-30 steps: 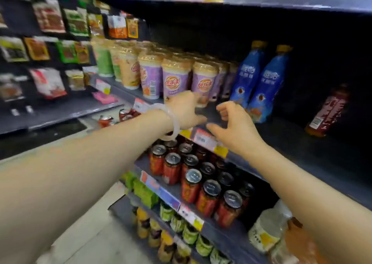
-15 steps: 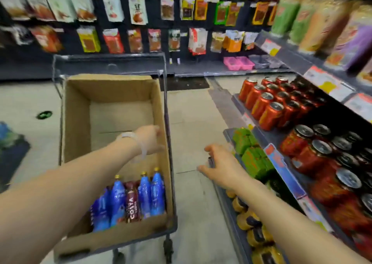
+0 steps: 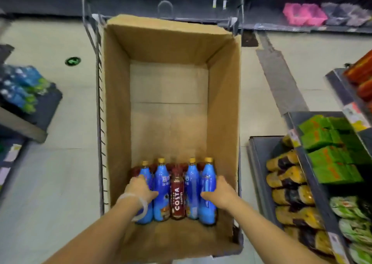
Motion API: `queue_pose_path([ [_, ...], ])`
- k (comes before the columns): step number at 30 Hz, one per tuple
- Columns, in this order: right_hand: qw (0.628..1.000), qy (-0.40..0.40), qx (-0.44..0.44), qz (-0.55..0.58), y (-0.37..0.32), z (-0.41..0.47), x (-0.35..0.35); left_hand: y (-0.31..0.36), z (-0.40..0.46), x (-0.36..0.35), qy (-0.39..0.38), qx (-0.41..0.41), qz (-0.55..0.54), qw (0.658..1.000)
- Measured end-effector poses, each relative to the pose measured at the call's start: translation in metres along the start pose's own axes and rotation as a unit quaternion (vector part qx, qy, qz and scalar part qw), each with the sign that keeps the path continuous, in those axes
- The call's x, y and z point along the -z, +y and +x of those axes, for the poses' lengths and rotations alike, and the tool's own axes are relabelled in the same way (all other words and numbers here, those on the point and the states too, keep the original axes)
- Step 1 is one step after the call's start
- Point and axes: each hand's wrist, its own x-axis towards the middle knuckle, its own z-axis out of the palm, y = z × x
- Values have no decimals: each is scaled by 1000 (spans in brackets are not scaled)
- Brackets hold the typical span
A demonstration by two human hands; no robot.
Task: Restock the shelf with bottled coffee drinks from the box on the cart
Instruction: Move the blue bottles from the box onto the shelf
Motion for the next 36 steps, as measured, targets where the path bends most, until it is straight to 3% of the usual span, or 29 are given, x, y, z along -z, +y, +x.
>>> queue_pose_path([
  [5, 990, 5, -124, 71, 13, 53, -35, -20, 50, -31, -5, 97, -135, 986],
  [9, 978, 63, -179, 90, 12, 76, -62, -30, 75, -53, 4, 161, -211, 964],
  [16, 960, 151, -233, 40, 7, 88, -92, -47, 97, -77, 28, 220, -272, 936],
  [31, 951, 233, -202, 18, 13, 106, -108, -52, 75, -50, 31, 129, -225, 965],
  [36, 964, 177, -194, 38, 11, 101, -95, -47, 67, -44, 29, 84, -207, 974],
])
